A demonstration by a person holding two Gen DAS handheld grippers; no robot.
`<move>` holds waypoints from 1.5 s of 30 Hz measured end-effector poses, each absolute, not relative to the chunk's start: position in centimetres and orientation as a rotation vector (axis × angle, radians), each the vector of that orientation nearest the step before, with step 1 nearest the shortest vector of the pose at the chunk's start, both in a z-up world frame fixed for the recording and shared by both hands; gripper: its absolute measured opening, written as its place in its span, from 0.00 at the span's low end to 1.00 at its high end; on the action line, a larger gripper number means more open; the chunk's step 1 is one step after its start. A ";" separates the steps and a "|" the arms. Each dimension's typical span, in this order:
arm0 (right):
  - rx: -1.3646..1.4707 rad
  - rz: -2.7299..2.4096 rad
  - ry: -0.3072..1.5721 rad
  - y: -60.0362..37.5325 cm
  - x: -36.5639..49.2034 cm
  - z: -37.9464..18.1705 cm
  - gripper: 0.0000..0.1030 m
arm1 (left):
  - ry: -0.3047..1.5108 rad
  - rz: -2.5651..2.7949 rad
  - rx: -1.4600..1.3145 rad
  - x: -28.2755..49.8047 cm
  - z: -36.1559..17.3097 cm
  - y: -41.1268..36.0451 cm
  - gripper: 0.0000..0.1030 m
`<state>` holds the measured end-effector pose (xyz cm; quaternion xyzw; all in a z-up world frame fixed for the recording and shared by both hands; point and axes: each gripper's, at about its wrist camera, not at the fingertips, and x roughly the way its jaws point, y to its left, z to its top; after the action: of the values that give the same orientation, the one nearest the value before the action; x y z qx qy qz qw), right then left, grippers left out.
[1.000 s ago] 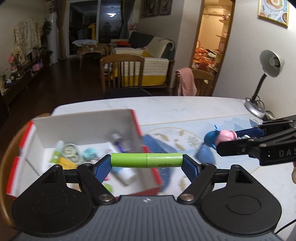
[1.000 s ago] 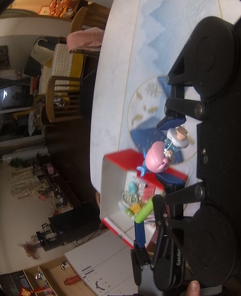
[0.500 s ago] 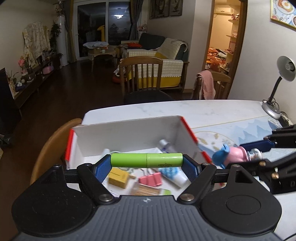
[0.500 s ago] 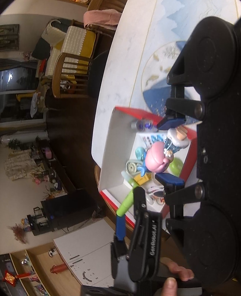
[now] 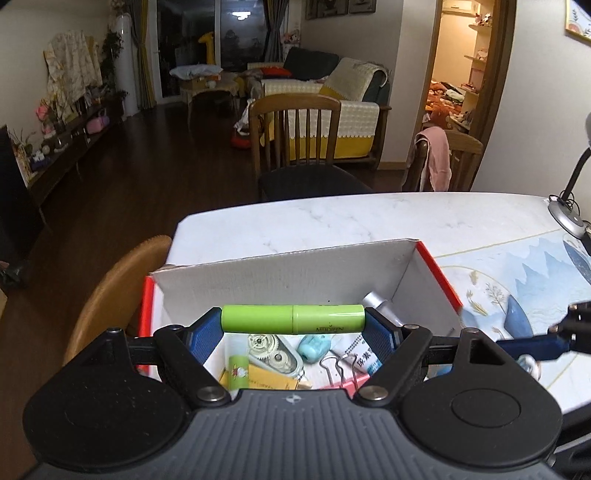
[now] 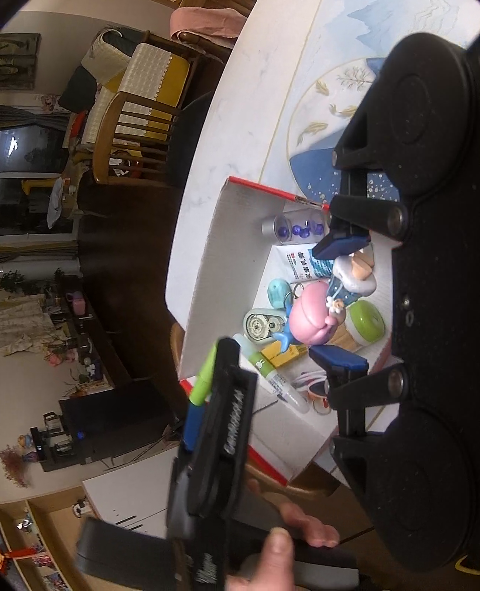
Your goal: Organize rigid objects
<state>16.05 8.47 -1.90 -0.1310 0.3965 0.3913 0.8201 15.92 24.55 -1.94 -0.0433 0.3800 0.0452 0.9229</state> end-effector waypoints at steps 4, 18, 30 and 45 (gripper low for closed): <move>-0.318 0.811 0.850 9.6 16.7 -3.3 0.49 | 0.809 0.088 -0.075 17.9 -3.5 24.2 0.79; -0.430 0.786 0.873 13.1 17.6 -7.7 0.49 | 0.963 0.076 -0.033 23.2 -8.7 22.8 0.79; -0.450 0.781 0.914 14.5 18.4 -9.8 0.49 | 1.071 0.053 -0.043 24.0 -11.5 22.8 0.79; -0.425 0.807 0.949 14.3 18.0 -10.1 0.57 | 1.092 0.083 -0.106 23.9 -11.4 23.9 0.79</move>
<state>17.97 14.28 -10.15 -0.1976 0.4409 0.3750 0.7912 23.89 23.91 -11.40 -0.0504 0.5187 0.0396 0.8526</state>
